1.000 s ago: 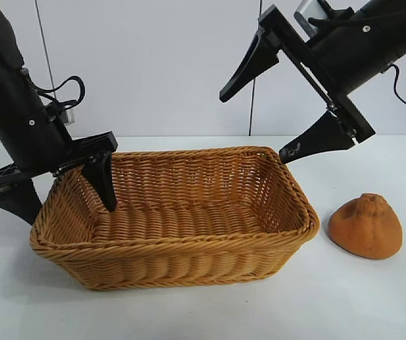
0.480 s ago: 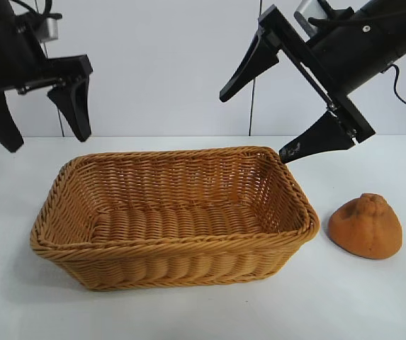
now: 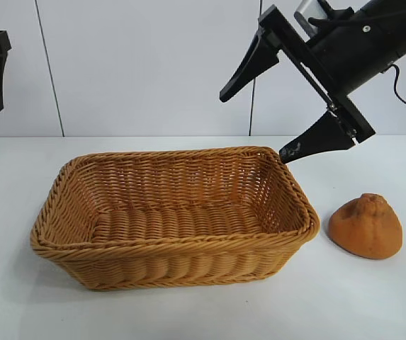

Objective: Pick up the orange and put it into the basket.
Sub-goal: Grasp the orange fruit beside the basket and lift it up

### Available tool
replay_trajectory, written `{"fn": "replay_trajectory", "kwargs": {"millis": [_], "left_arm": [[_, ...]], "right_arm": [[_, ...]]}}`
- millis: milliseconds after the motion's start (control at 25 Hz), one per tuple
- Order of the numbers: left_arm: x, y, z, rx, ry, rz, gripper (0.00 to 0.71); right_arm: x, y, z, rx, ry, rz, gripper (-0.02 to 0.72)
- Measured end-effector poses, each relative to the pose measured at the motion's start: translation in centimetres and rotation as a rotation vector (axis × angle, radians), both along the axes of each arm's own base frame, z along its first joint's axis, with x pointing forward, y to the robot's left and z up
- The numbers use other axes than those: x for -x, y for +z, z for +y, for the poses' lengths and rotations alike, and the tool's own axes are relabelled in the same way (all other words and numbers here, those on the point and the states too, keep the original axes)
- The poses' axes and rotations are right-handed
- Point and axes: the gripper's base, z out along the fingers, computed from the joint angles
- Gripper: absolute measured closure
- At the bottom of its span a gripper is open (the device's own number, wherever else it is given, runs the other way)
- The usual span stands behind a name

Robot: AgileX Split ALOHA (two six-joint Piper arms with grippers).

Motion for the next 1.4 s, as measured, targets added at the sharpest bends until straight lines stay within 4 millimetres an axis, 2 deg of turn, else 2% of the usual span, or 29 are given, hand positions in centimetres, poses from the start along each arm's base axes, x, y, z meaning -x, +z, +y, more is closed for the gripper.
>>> {"fn": "replay_trajectory", "kwargs": {"millis": [200,320,400,600,800,1000,1240,1360,1400], "left_arm": [[0.6,0.3,-0.1,0.013,0.001,0.001,0.066],[2.1,0.5,-0.1,0.015,0.002,0.014,0.066],[3.9,0.5,0.0,0.014,0.002,0.038,0.066],[10.1,1.2,0.3,0.012,-0.003,0.062,0.066],[17.9,2.0,0.6,0.013,-0.004,0.030,0.066],[24.9,1.2,0.9,0.017,-0.003,-0.052,0.066],[30.7,0.2,1.2,0.027,0.000,-0.310,0.066],[32.8,-0.2,1.3,0.032,0.000,-0.418,0.066],[32.8,-0.2,1.3,0.032,0.000,-0.418,0.066]], "right_arm": [[0.0,0.0,0.0,0.000,0.000,0.000,0.010],[0.0,0.0,0.0,0.000,0.001,0.001,0.010],[0.1,0.0,0.0,-0.002,0.005,0.005,0.010],[0.1,0.0,0.0,-0.003,0.008,0.008,0.010],[0.1,0.0,0.0,-0.004,0.012,0.012,0.010],[0.2,0.0,0.0,-0.004,0.012,0.012,0.010],[0.2,0.0,0.0,-0.002,0.013,0.011,0.010],[0.2,0.0,0.0,-0.002,0.014,0.012,0.010],[0.2,0.0,0.0,-0.002,0.014,0.012,0.010]]}}
